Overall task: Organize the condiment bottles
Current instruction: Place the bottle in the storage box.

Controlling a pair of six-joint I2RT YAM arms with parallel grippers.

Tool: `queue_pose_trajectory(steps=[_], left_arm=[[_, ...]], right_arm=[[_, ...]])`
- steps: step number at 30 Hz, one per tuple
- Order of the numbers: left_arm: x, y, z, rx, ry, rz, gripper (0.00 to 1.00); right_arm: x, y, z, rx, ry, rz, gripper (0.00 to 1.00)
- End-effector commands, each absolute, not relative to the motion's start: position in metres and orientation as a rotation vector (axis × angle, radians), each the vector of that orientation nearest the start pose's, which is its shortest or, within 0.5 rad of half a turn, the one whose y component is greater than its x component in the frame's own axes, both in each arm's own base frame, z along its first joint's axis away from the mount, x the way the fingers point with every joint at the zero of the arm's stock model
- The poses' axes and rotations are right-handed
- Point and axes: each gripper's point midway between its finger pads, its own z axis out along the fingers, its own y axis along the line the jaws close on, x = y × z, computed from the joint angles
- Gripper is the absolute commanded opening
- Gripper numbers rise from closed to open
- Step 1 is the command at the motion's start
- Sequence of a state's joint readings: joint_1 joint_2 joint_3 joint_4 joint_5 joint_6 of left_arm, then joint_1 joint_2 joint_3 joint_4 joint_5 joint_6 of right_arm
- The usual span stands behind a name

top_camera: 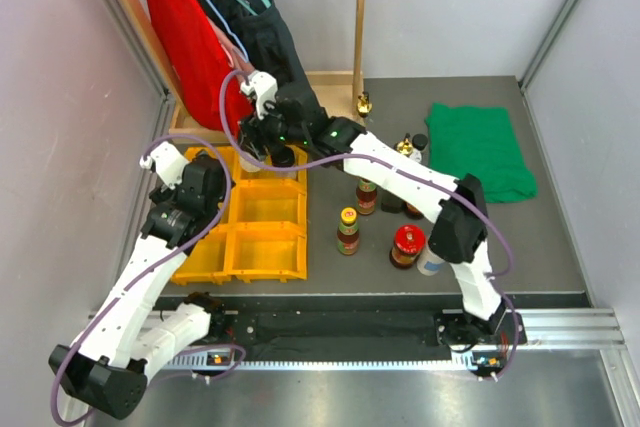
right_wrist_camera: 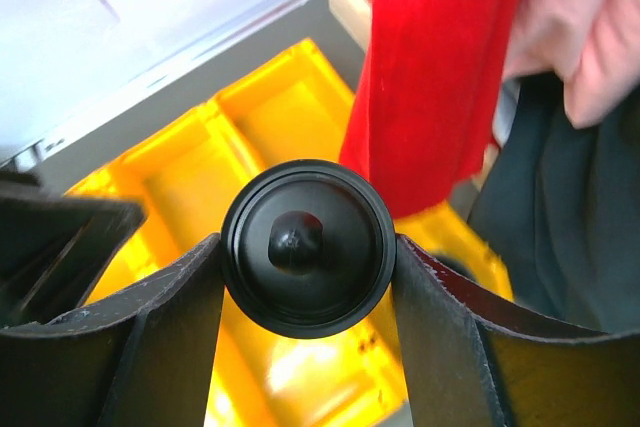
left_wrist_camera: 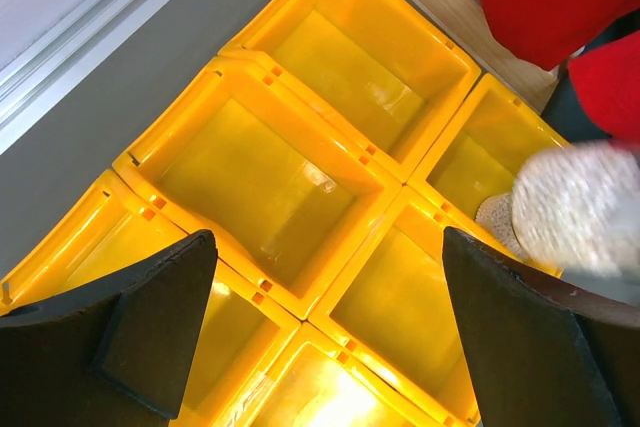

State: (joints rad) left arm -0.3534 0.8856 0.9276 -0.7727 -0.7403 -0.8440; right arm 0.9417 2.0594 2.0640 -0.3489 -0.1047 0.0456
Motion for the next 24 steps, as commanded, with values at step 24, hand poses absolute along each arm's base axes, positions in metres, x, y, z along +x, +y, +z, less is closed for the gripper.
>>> queue_pose_trajectory(steps=[24], left_arm=[[0.263,0.002,0.212,-0.809,1.925,0.114,0.99]], right_arm=[[0.395,0.551,0.231,-0.996,1.663,0.566,0.0]])
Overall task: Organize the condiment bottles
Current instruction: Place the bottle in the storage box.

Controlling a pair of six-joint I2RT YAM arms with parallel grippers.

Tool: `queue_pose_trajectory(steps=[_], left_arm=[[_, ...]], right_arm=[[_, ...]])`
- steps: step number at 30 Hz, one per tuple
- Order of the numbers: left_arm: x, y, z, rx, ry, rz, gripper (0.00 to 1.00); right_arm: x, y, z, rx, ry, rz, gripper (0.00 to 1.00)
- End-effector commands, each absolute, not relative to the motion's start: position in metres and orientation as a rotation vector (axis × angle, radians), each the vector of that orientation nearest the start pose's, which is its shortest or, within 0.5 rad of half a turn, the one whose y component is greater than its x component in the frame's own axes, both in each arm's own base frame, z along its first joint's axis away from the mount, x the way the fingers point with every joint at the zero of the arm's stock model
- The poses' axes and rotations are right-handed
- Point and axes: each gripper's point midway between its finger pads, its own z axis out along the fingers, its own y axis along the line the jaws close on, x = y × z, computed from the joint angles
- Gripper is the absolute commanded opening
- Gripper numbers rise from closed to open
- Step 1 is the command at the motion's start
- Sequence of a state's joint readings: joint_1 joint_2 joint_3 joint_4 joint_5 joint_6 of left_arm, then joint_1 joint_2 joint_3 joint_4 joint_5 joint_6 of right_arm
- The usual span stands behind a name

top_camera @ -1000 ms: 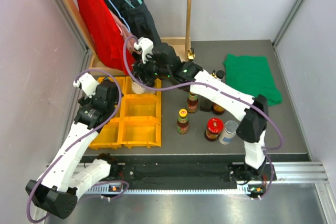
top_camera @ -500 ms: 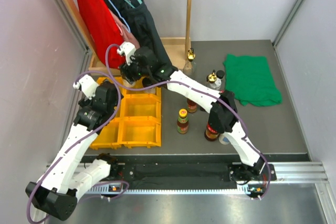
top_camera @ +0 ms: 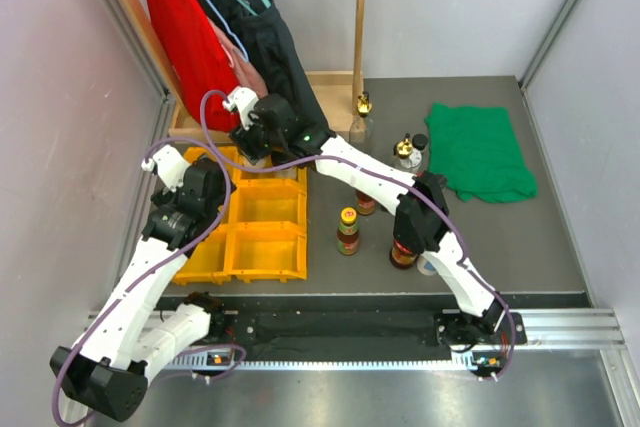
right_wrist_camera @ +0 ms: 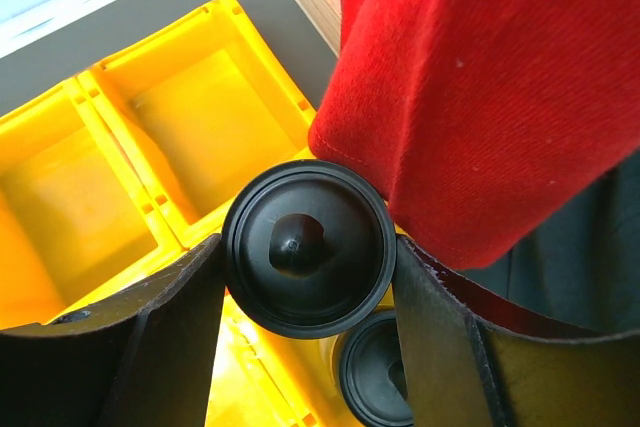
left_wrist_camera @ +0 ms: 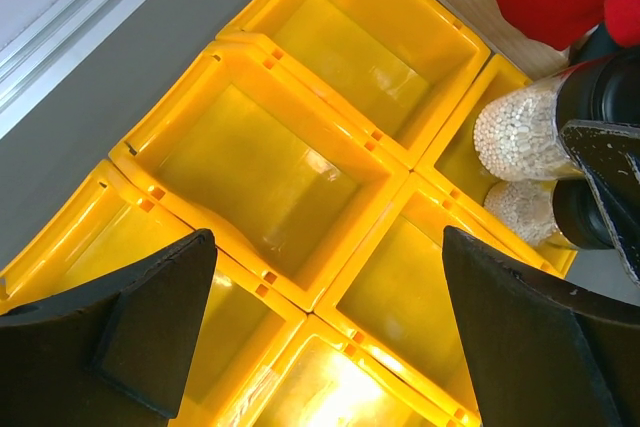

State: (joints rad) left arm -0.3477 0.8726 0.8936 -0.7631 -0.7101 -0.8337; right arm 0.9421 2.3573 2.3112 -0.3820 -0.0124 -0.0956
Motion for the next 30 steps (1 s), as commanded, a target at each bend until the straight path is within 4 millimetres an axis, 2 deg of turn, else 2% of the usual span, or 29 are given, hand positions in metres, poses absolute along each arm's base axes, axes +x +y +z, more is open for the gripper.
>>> queue_pose_trajectory(steps=[1,15,17,21,22,25,30], left_arm=[[0.262,0.002,0.212,-0.806,1.925,0.115,0.99],[0.265,0.0,0.215,-0.787,1.924,0.107,0.99],[0.265,0.0,0.215,-0.786,1.924,0.108,0.99],[0.264,0.001,0.216,-0.784,1.922,0.109,0.99],[0.265,0.001,0.216,-0.785,1.921,0.11,0.99],[0.264,0.001,0.218,-0.784,1.917,0.107,0.99],[0.263,0.002,0.218,-0.777,1.917,0.11,0.99]], right_arm=[[0.397,0.552,0.228,-0.994,1.664,0.565,0.0],[0.417,0.546,0.191,-0.954,1.745,0.56,0.0],[0.419,0.545,0.187,-0.947,1.755,0.562,0.03],[0.422,0.543,0.179,-0.935,1.778,0.565,0.16],[0.422,0.542,0.178,-0.933,1.785,0.567,0.26],[0.421,0.542,0.179,-0.935,1.786,0.572,0.43],[0.419,0.541,0.181,-0.94,1.788,0.575,0.55]])
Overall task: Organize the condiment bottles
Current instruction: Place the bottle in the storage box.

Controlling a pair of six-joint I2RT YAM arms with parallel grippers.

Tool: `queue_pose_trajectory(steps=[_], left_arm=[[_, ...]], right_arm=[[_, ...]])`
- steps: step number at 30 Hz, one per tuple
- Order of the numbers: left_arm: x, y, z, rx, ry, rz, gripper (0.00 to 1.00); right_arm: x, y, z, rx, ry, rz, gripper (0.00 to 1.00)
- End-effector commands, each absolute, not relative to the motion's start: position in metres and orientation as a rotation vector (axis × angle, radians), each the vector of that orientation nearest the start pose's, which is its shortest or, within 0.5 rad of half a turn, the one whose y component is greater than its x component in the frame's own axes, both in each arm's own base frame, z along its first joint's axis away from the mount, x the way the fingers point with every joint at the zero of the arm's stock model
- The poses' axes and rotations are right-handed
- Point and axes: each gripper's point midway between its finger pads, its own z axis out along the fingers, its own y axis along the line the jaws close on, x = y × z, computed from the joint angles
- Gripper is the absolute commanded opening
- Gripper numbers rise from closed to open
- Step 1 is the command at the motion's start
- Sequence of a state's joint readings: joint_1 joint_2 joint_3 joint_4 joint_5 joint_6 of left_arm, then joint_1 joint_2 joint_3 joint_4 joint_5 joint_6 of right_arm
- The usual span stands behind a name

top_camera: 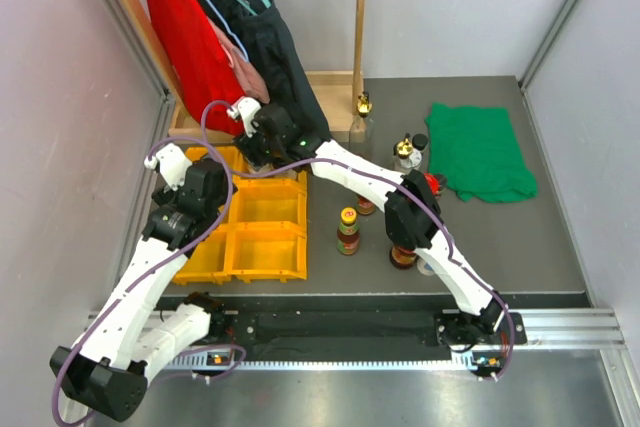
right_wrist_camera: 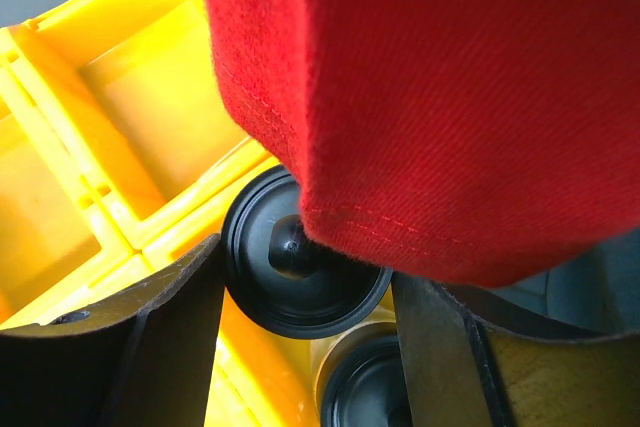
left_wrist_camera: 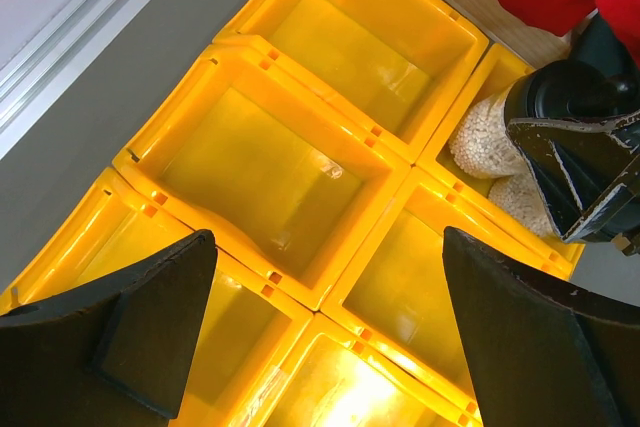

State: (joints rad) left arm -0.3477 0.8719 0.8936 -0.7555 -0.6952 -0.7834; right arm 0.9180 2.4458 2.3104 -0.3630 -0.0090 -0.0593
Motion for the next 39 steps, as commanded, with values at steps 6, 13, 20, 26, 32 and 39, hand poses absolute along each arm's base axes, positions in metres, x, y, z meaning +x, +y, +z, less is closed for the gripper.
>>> queue_pose_trajectory(steps=[6,13,20,26,32,39], left_arm=[[0.26,0.002,0.224,-0.756,1.906,0.091,0.99],[0.26,-0.002,0.23,-0.736,1.902,0.058,0.99],[0.263,-0.016,0.238,-0.616,1.92,-0.017,0.99],[0.262,-0.04,0.258,-0.441,1.888,-0.174,0.99],[0.252,-0.067,0.287,-0.239,1.793,-0.349,0.99],[0.238,-0.109,0.301,-0.017,1.726,-0.584,0.99]], right_arm=[[0.416,0.537,0.195,-0.933,1.776,0.578,0.74],[0.413,0.533,0.205,-0.927,1.774,0.58,0.77],[0.405,0.526,0.26,-0.877,1.703,0.627,0.82],[0.393,0.517,0.297,-0.865,1.667,0.662,0.87],[0.358,0.489,0.322,-0.906,1.668,0.673,0.89],[0.319,0.436,0.333,-0.899,1.726,0.627,0.89]])
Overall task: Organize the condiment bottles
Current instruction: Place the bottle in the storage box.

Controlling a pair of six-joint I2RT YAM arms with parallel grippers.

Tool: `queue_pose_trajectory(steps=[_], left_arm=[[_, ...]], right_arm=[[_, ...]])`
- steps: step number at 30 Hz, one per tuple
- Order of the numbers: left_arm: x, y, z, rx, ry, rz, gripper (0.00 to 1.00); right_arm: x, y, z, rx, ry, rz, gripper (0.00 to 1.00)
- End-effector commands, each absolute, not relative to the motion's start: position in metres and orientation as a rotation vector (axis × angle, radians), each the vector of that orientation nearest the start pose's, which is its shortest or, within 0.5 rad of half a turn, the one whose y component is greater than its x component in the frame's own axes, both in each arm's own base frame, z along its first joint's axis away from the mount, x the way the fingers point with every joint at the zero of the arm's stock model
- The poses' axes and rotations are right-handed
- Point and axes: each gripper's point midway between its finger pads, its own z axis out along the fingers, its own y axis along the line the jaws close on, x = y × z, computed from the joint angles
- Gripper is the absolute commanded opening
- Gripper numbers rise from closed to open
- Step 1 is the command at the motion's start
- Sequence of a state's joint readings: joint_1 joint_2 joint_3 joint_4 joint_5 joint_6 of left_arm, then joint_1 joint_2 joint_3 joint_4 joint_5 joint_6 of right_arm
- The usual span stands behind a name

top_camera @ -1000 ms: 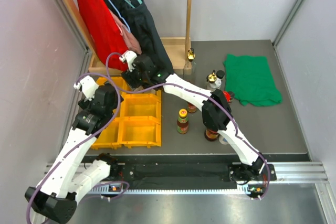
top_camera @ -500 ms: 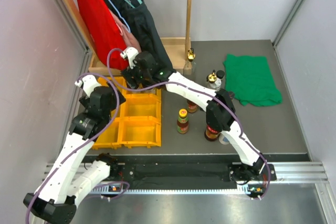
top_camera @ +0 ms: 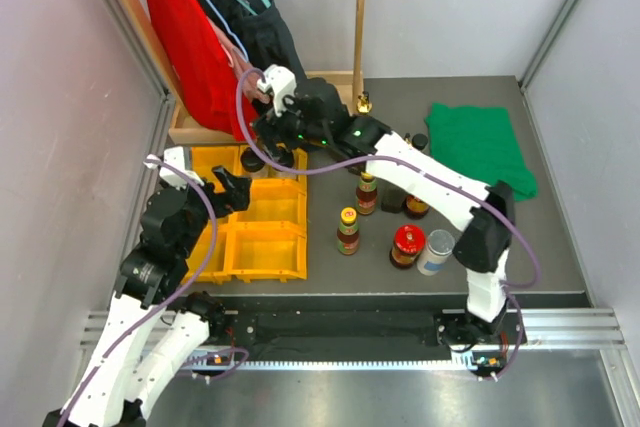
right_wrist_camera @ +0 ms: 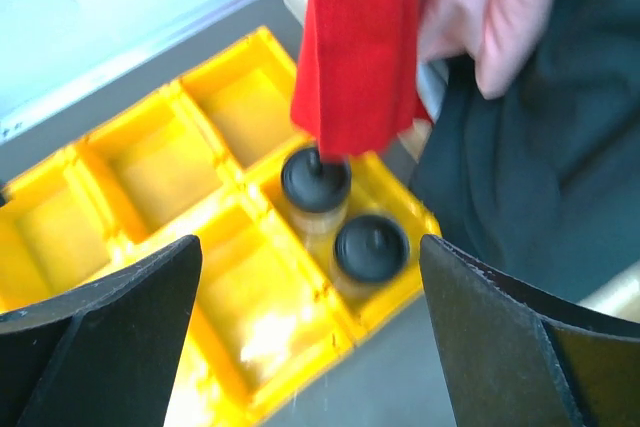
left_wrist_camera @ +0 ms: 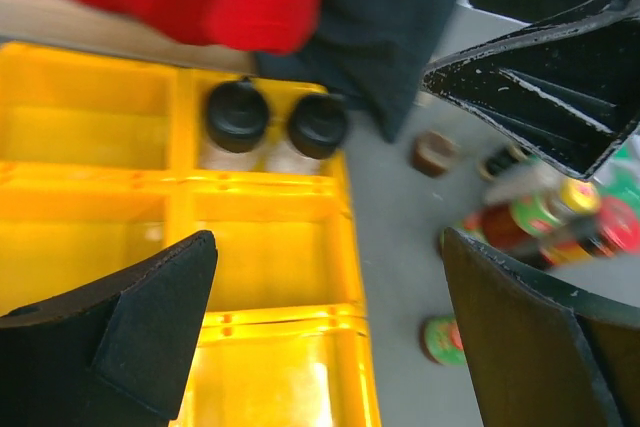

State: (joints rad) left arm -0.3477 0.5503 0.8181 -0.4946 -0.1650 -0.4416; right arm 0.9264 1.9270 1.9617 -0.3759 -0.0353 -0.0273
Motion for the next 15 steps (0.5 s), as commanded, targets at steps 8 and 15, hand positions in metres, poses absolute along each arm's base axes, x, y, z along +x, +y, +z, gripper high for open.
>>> queue_pose_trajectory(steps=[8,15], left_arm=[[0.256,-0.139,0.309,0.055,1.727,-0.701,0.99],[0.284,-0.182,0.329,0.178,1.69,-0.834,0.99]], right_arm=[[0.283,0.36,0.39,-0.761,1.732,0.587,0.9],[0.267,0.288,0.396,-0.56,1.823,0.471,0.92]])
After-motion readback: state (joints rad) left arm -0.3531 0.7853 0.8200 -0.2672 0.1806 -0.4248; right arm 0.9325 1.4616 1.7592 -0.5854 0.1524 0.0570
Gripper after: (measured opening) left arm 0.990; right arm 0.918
